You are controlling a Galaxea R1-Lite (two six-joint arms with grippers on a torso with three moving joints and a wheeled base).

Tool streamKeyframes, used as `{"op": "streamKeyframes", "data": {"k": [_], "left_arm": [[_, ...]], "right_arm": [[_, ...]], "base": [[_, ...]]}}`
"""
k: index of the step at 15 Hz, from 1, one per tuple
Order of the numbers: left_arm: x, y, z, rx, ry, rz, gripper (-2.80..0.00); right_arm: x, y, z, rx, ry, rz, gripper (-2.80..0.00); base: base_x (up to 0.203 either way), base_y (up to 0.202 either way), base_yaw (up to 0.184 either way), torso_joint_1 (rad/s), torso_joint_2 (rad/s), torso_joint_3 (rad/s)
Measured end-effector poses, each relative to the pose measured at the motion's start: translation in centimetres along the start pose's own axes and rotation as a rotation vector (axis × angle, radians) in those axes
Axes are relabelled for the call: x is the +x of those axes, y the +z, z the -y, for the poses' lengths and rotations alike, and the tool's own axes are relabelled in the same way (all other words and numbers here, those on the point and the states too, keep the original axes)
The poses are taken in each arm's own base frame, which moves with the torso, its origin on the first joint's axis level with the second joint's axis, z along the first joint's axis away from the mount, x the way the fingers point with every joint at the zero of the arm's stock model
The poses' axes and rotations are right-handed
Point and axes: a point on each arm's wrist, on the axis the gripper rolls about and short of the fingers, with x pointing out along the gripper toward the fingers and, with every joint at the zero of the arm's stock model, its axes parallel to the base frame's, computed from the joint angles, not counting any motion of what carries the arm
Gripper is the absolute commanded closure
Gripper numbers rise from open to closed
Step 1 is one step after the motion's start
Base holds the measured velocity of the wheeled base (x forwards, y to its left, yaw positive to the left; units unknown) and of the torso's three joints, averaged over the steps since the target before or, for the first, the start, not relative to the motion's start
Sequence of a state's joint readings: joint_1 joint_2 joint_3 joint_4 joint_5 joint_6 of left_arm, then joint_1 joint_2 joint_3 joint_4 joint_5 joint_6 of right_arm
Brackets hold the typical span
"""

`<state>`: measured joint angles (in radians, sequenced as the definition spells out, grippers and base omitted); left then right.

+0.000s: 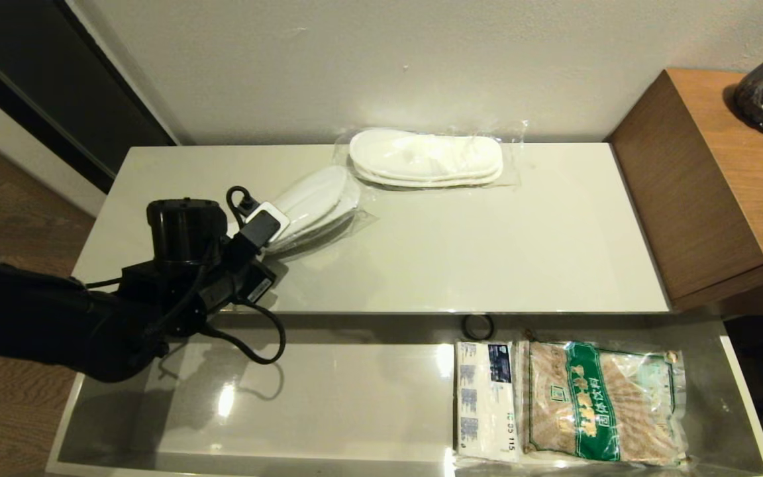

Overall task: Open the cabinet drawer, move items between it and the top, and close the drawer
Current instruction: Pick up the disposable slippers on the table, then put the disposable slippers in the drawer

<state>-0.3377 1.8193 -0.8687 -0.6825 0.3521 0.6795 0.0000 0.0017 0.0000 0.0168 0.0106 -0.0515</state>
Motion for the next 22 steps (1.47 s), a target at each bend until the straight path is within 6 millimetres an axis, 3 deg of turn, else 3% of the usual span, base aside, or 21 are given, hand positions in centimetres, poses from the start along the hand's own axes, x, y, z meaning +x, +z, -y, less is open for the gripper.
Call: {"op": "streamKeyframes", "data": {"k": [6, 9, 11, 14, 18, 22], "left_arm": [[-5.2, 0.6, -2.5, -0.165, 0.024, -0.022, 0.0], [-11.3, 0.4, -3.9, -0.228, -0.031, -0.031, 0.0], [-15.9, -1.1, -4.2, -0.287, -0.097, -0.074, 0.0], [-21.1, -5.6, -3.3, -0.376, -0.197, -0.238, 0.0], [-23.5, -11.8, -0.1, -0.382, -0.263, -0.415, 0.0], [-22.7, -13.1, 1.5, -0.377, -0.281, -0.426, 0.0]], "right_arm": [[0.0, 0.0, 0.0, 0.0, -0.001, 0.0, 0.0], [0.0, 0.0, 0.0, 0.0, 0.0, 0.0, 0.0], [0.0, 0.0, 0.0, 0.0, -0.001, 0.0, 0.0], [0.0, 0.0, 0.0, 0.0, -0.001, -0.001, 0.0], [0.0, 0.0, 0.0, 0.0, 0.0, 0.0, 0.0], [0.0, 0.0, 0.0, 0.0, 0.0, 0.0, 0.0]], "base": [[0.0, 0.0, 0.0, 0.0, 0.0, 0.0], [0.0, 0.0, 0.0, 0.0, 0.0, 0.0], [0.0, 0.0, 0.0, 0.0, 0.0, 0.0], [0.0, 0.0, 0.0, 0.0, 0.0, 0.0], [0.0, 0.0, 0.0, 0.0, 0.0, 0.0], [0.0, 0.0, 0.0, 0.0, 0.0, 0.0]]}}
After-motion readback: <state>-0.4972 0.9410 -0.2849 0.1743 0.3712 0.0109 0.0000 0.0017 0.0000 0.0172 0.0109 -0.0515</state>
